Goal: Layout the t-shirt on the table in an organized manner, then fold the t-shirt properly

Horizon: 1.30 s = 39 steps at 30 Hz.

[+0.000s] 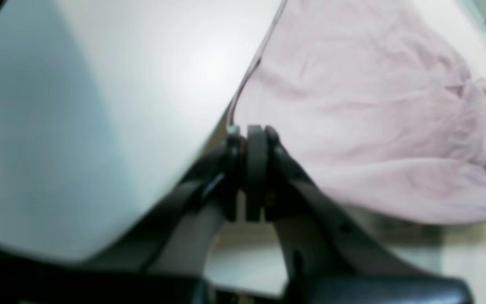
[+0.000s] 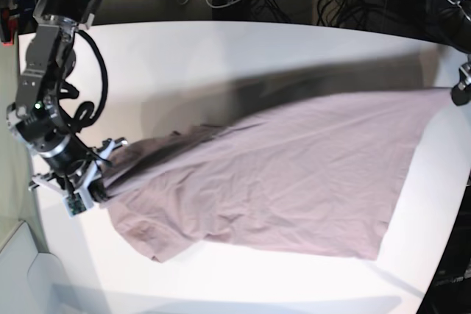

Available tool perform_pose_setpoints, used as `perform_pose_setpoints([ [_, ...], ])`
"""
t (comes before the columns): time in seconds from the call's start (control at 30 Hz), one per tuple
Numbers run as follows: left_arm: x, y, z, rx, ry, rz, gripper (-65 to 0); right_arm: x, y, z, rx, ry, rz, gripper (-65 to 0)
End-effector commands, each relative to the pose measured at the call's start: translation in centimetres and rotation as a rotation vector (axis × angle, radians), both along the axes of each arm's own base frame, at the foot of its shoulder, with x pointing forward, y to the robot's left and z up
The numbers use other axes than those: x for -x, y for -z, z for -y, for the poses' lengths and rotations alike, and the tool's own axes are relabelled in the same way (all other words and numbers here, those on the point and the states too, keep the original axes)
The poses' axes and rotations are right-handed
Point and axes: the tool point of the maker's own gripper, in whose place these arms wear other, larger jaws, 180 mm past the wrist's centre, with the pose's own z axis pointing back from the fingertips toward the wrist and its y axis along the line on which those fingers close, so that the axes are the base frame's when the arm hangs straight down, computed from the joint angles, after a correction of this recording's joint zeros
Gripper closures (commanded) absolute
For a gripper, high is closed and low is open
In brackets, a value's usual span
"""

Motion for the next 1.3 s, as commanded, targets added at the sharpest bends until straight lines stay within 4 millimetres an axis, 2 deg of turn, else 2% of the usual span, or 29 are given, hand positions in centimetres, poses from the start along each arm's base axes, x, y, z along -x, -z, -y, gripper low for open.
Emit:
perform_pose_setpoints([
  [0.0, 0.1, -1.5, -1.2, -0.043, 0.003, 0.021, 0.0, -0.1, -2.0, 0.2, 0.007, -0.003, 0.068, 0.0],
  [0.1, 1.5, -1.2, -1.2, -0.039, 0.032, -0.032, 0.0, 0.8, -2.8, -0.2, 0.027, -0.015, 0.091, 0.0],
  [0.2, 1.8, -1.5, -0.9, -0.021, 0.070, -0.043, 0.0, 1.4, -3.2, -1.4, 0.064, -0.088, 0.103, 0.0],
  [0.27, 1.4, -2.5, -1.1, -0.021, 0.079, -0.009, 0.0, 1.7, -2.8, -1.5, 0.058, -0.088, 0.092, 0.0],
  [0.43, 1.6, -3.7, -1.6, -0.030, 0.094, 0.014, -0.4, 2.5, -1.8, -0.7, 0.041, -0.054, 0.068, 0.0],
  [0.57, 2.3, -3.4, -1.8, -0.029, 0.092, -0.007, -0.7, 2.6, -1.9, 0.4, 0.029, -0.012, 0.071, 0.0],
  [0.63, 2.7, -3.2, -1.8, -0.029, 0.092, -0.019, -4.0, 2.7, -1.9, 0.8, 0.031, -0.002, 0.070, 0.0],
  [0.77, 3.3, -2.7, -1.7, -0.027, 0.094, -0.043, -19.7, 2.7, -1.9, 1.1, 0.031, 0.008, 0.071, 0.0],
  [0.83, 4.1, -2.2, -1.7, -0.026, 0.095, -0.068, -25.1, 2.7, -1.9, 1.2, 0.033, 0.008, 0.071, 0.0],
  [1.07, 5.5, -1.6, -1.7, -0.029, 0.102, -0.104, -26.1, 2.5, -2.2, 0.9, 0.030, 0.001, 0.078, 0.0],
  [1.27, 6.0, -2.4, -2.8, -0.062, 0.101, -0.119, -26.1, 2.1, -2.7, 0.9, 0.030, 0.002, 0.093, 0.0],
])
